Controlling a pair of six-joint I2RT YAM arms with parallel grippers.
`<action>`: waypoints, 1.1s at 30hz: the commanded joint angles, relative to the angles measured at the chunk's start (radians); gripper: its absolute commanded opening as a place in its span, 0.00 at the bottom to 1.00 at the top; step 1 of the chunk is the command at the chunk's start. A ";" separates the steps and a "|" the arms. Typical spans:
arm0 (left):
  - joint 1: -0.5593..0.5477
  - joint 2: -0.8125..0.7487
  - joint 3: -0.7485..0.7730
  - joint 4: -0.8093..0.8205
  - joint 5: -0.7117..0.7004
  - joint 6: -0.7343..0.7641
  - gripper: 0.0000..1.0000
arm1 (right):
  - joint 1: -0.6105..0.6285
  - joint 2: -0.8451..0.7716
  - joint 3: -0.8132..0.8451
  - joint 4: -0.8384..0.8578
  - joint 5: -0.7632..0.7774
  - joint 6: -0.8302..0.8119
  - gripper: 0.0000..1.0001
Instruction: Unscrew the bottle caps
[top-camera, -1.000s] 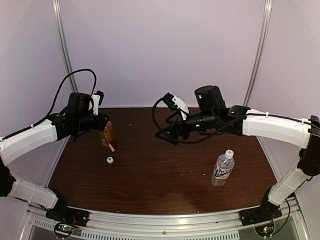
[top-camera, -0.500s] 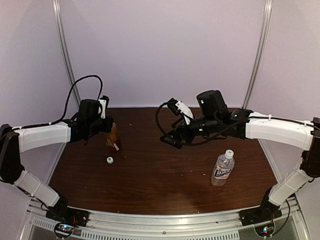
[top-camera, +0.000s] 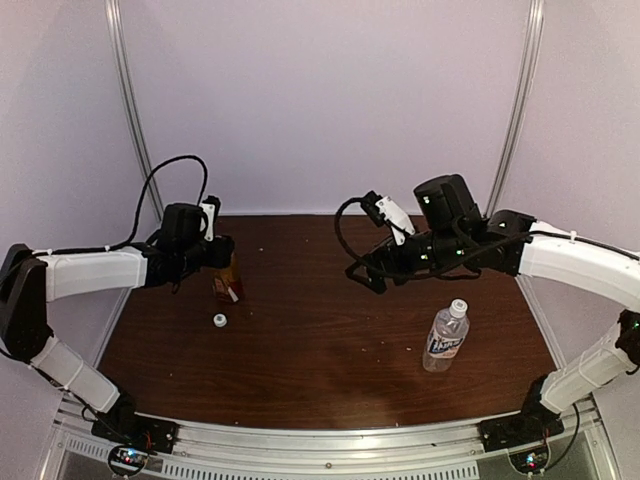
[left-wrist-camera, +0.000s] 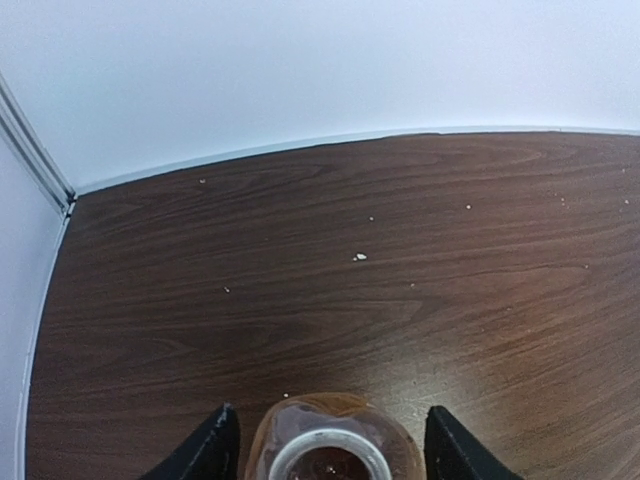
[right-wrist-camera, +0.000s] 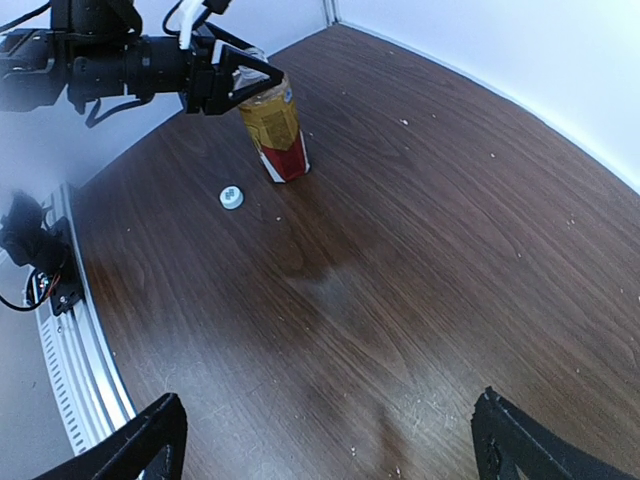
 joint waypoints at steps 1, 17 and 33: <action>0.007 -0.041 -0.003 0.024 -0.016 -0.011 0.70 | 0.003 -0.066 0.026 -0.145 0.123 0.098 1.00; 0.007 -0.253 0.040 -0.098 0.120 -0.098 0.98 | 0.008 -0.161 0.146 -0.728 0.338 0.404 0.94; 0.007 -0.354 0.039 -0.177 0.202 -0.107 0.98 | 0.005 -0.182 0.000 -0.816 0.405 0.463 0.68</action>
